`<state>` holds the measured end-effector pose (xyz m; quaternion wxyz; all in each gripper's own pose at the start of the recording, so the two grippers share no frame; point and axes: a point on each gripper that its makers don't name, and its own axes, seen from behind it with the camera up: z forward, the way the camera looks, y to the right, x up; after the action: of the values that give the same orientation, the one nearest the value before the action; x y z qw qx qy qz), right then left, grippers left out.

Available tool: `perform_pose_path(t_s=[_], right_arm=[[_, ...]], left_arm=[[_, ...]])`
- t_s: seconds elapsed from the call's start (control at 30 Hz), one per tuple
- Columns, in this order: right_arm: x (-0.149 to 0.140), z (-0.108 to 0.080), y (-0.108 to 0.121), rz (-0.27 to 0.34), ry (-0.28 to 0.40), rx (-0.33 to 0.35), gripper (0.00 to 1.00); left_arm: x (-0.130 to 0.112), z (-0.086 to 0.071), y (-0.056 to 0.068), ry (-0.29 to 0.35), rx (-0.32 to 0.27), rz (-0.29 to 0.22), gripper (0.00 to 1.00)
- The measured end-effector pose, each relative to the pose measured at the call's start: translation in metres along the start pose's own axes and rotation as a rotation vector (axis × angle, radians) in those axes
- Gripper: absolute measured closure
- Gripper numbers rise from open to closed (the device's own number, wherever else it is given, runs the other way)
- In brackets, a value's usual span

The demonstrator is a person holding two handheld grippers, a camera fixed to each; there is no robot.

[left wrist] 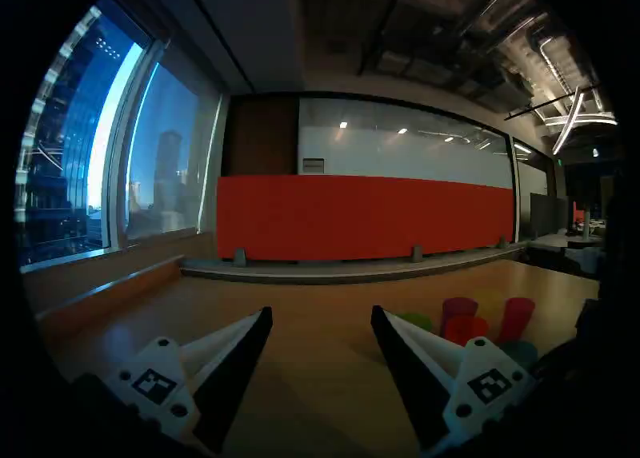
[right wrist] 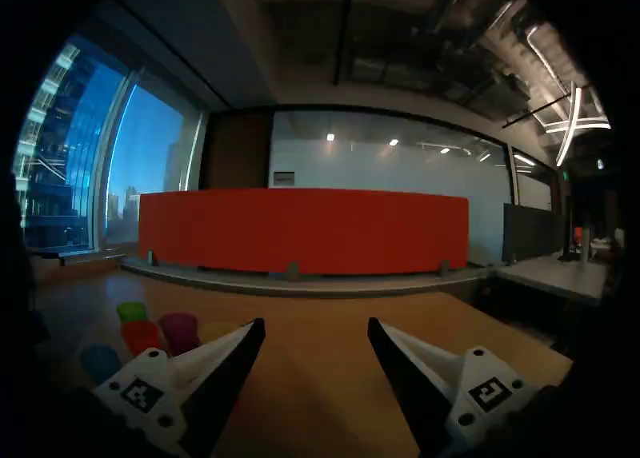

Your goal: Pour water

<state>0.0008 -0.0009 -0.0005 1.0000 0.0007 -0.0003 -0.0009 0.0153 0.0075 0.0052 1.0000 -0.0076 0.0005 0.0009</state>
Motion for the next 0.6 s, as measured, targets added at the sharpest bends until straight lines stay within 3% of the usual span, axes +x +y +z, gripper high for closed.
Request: perform_pose_path(t_s=[0.3, 0.6], right_arm=[[0.031, -0.001, -0.015, -0.042, -0.022, 0.035, 0.0], [0.085, 0.003, -0.019, -0.023, -0.025, 0.06, 0.0]], left_arm=[[0.045, 0.006, 0.009, -0.017, -0.037, 0.014, 0.08], [0.102, 0.012, 0.017, -0.008, -0.066, 0.006, 0.08]])
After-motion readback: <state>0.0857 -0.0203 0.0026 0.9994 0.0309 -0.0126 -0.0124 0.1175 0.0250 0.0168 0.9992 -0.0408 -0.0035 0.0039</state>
